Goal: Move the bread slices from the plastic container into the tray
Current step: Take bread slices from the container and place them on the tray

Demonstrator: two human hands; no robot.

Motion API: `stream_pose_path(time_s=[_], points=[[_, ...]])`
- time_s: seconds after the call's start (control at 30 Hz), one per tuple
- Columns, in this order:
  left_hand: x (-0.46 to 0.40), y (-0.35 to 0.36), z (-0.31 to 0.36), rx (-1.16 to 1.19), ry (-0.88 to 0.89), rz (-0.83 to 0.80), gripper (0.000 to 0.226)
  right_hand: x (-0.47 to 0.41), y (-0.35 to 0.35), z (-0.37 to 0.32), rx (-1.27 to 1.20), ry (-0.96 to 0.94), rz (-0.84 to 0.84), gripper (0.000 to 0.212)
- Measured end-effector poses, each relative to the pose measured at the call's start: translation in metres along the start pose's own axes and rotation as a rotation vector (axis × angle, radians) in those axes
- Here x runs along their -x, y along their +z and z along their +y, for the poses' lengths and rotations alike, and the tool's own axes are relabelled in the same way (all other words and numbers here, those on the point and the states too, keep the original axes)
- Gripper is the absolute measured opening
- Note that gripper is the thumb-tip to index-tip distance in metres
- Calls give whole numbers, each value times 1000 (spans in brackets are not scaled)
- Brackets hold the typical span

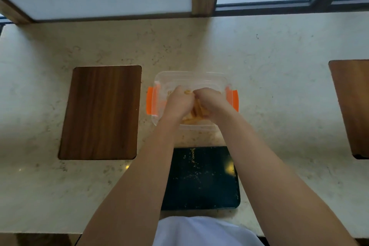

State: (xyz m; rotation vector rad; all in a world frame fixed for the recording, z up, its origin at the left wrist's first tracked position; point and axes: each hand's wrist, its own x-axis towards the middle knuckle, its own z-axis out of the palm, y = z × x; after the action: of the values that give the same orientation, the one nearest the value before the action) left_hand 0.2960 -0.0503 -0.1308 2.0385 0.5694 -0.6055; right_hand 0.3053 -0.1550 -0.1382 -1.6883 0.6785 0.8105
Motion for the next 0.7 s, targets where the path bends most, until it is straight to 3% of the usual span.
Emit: stream_pose_path(time_s=[0.07,0.23,0.37,0.47,0.7], points=[[2,-4,-3,-157,45,-24,43,2,3,1,-24,11,6,28],[-1,-6,-9,-400,86,-4,52,3,10,8,0,19,-62,15],[-3,-6,-12,-448,93,39,60,1,8,16,20,-15,-54,18],[-5,-5,-14,-457,122,61,62,-2,9,18,96,-21,-29,35],[-4,-6,-14,-484,190,105,23,6,9,10,217,-124,57,4]])
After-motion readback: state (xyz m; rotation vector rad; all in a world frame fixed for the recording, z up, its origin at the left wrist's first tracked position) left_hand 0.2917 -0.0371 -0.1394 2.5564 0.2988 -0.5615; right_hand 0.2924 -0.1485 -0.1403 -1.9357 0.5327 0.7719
